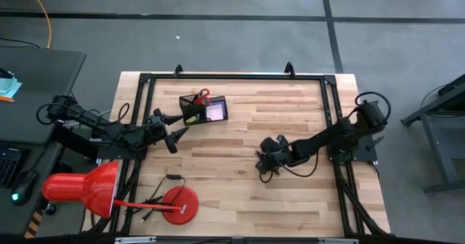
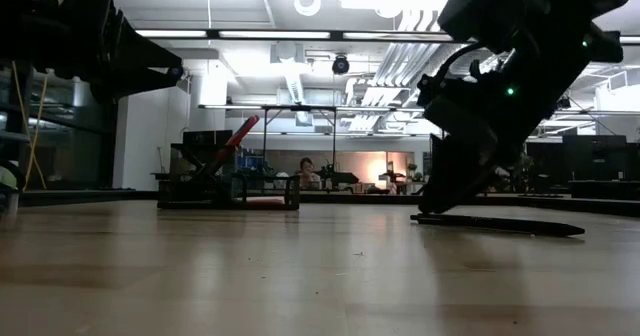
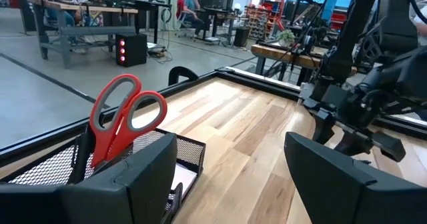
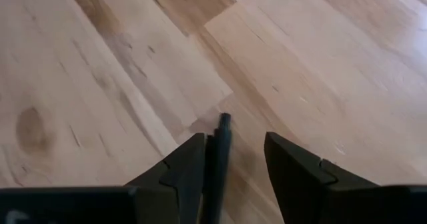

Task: Pick and place office supplies into organizer
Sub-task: Put the black pen into the desk organizer

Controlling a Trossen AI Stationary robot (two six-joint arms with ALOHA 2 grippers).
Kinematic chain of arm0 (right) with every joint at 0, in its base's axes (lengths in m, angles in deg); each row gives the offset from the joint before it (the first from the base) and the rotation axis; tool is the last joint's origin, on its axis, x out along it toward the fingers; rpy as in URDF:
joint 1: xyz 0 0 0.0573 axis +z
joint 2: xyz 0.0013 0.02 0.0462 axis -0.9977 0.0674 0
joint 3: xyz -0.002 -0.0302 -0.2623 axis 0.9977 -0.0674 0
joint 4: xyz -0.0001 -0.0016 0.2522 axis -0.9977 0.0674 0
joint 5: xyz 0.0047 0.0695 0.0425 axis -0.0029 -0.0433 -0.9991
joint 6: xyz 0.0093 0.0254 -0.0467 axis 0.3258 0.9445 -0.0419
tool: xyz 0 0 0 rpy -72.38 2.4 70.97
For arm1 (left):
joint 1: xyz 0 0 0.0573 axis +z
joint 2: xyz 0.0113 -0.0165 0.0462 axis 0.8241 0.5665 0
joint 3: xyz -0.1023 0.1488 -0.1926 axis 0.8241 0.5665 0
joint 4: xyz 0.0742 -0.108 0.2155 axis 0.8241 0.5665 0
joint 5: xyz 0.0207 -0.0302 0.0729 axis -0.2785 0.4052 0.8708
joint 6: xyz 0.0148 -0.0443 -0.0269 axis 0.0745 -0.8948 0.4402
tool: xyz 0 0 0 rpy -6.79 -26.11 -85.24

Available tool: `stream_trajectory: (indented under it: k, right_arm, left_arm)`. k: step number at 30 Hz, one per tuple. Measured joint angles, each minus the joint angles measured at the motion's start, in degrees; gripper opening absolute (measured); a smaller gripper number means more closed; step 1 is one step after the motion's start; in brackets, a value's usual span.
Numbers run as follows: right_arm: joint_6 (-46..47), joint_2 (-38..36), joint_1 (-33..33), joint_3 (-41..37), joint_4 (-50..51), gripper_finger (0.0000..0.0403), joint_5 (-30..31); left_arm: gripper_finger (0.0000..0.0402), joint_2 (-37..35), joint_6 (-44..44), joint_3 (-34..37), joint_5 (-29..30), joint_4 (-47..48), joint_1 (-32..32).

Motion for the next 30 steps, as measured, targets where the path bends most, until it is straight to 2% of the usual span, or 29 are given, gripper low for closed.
stream_trajectory:
  k: [13, 17, 24, 26, 30]
  right_arm:
    - [-0.93, 3.86, 0.06, 0.19, -3.44, 0.0136, 0.91]
    - [-0.39, 3.95, 0.04, 0.10, -4.10, 0.0109, 1.82]
    - [-0.39, 3.95, -0.01, 0.06, -6.00, 0.0017, 1.41]
    - [-1.73, 3.97, -0.04, 0.00, -8.03, 0.0010, 0.64]
    - [-4.77, 4.16, -0.11, -0.12, -13.55, 0.0027, 0.23]
  left_arm:
    - [0.0266, 0.00, 0.00, 0.00, 0.02, 0.35, 0.00]
    - [0.0266, 0.00, 0.00, 0.00, 0.02, 0.35, 0.00]
    - [0.0266, 0.00, 0.00, 0.00, 0.02, 0.35, 0.00]
    - [0.0266, 0.00, 0.00, 0.00, 0.02, 0.36, -0.01]
    - [0.0266, -0.02, 0.00, 0.00, 0.02, 0.35, 0.00]
